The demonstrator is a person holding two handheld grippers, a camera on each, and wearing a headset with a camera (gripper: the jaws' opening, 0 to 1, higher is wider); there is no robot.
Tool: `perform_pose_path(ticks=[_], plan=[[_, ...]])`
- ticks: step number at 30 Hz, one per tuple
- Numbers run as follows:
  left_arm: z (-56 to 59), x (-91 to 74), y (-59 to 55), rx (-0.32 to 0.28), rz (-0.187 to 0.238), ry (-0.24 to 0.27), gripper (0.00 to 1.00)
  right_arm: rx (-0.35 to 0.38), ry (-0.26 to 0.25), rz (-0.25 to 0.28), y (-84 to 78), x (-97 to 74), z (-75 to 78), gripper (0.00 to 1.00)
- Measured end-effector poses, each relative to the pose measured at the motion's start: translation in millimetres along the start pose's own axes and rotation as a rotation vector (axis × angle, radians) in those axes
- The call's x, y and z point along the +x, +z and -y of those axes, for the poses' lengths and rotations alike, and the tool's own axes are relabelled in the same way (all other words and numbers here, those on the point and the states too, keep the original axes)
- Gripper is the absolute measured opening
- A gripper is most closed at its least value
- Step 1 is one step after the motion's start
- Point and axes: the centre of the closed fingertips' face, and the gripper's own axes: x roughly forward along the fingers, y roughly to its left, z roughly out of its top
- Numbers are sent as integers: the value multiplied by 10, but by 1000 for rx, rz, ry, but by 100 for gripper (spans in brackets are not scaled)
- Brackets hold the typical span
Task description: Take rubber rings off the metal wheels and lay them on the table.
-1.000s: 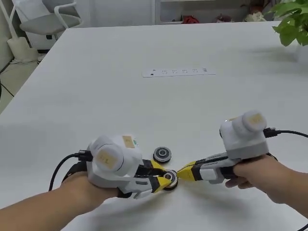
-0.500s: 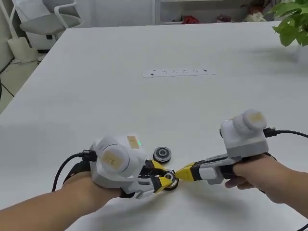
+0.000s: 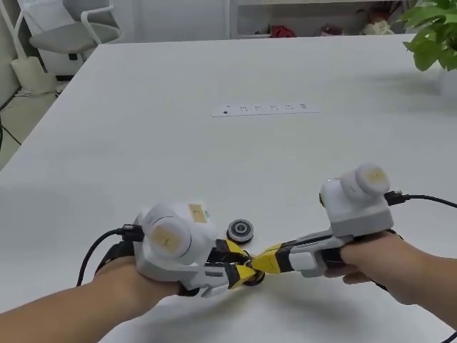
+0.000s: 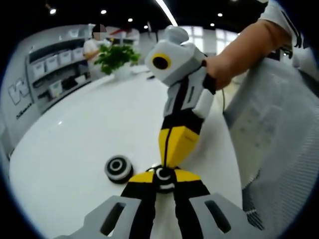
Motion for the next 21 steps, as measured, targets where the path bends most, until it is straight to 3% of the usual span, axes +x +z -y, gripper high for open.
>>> perform_pose_path(ticks=[14,21], plan=[[-6,-31,0,-43,25,-39,17,0,-12,18,46,-37,37,0],[13,-103,49,-13,30,-50,22,5,-10,36,85,-67,28,0]])
